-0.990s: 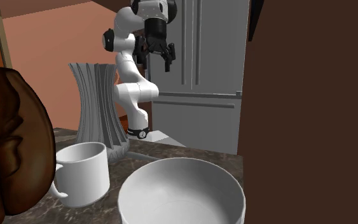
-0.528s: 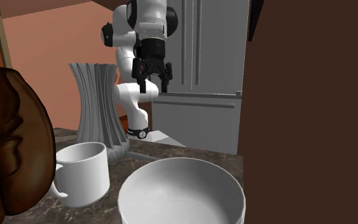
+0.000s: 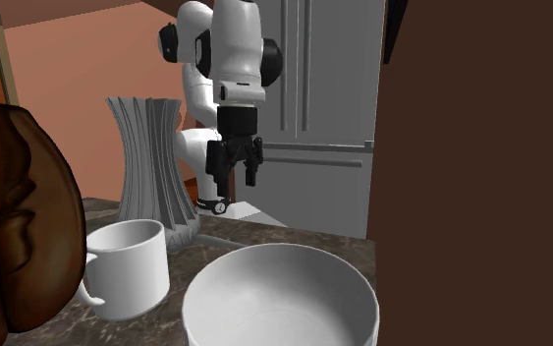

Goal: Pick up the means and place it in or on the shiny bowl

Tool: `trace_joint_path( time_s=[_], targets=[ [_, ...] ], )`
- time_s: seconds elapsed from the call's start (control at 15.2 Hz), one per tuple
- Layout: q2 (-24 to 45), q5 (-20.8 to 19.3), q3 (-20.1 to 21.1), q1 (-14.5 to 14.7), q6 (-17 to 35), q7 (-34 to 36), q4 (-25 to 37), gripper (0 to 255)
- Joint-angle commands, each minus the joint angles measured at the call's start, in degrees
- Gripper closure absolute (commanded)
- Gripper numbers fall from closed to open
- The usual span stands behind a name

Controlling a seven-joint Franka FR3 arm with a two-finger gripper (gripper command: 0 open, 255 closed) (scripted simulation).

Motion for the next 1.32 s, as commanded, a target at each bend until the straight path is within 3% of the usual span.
trace_joint_path(
  time_s=[0.0,0.2,0.66,1.19,1.25],
  targets=[
    [4.36,0.72,-1.27,0.86,2.79,-4.08,0.54,0],
    [10.05,2.14,-2.52,1.63,5.67,-9.23,2.00,0],
    [13.11,2.94,-3.00,1.56,11.45,-9.94,-0.83,0],
    [13.39,3.03,-3.03,1.56,11.91,-10.01,-1.03,0],
    [13.39,3.03,-3.03,1.56,11.91,-10.01,-1.03,255]
  ],
)
